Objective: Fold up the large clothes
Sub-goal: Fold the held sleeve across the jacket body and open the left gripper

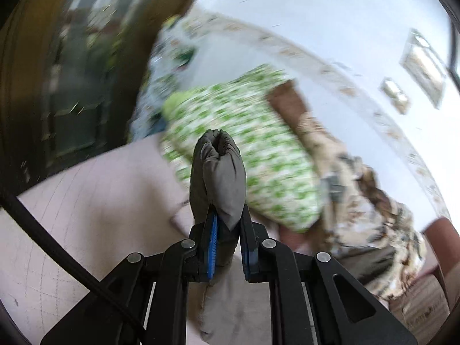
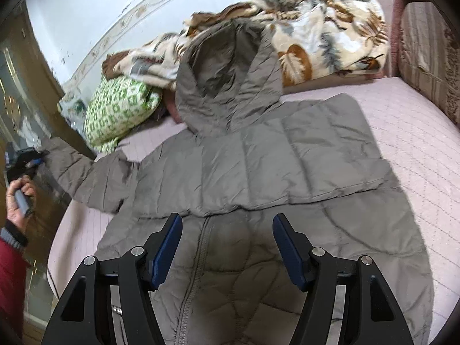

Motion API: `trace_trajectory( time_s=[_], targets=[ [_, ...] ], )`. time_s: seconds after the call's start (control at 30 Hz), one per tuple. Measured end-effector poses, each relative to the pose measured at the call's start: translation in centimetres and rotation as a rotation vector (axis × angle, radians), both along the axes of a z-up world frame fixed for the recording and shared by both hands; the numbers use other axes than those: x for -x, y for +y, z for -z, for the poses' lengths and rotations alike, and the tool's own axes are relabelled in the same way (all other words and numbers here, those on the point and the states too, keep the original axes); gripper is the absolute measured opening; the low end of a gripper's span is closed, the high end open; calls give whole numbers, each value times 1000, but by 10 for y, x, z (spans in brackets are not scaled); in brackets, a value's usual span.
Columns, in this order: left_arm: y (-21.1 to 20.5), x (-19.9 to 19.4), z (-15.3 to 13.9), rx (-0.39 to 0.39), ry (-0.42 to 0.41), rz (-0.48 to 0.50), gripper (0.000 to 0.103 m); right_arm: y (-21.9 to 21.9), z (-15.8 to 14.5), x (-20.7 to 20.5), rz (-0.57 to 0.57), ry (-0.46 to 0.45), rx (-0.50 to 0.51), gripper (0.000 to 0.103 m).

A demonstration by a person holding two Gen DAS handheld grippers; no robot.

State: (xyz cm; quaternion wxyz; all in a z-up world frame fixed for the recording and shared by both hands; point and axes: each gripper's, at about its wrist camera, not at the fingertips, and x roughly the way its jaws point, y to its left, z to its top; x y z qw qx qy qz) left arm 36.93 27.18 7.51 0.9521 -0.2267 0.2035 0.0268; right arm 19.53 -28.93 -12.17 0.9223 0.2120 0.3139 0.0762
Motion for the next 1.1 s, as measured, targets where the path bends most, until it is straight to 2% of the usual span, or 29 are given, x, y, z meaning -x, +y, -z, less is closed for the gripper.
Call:
trace_trajectory(
  time_s=[0.13,0.27,0.4,0.5,0.67,0.87,1.0,1.1],
  targets=[
    [-61,23,-52,-61,-80,92,13,-19,-7,11,50,-37,0,70],
    [-134,41,-85,-113,-119,190,13,-45,-11,24,103,-67,-32,70],
    [-213,53,-93,-152,-122,291,13,-68,-14,37,149,-87,-73,70],
    [-262,57,-84,-168,-105,362,13,-84,-14,44,179,-94,-94,70],
    [-349,66,-44,-216,-53,477,13,-108,-13,57,230,-100,-130,70],
    [-421,76,33,-254,51,579,13,-127,-10,63,281,-92,-158,70],
    [-470,77,92,-330,135,631,13,-135,-10,64,308,-90,-167,70],
    [-492,75,132,-386,200,654,14,-140,-9,64,325,-86,-175,70]
  ],
)
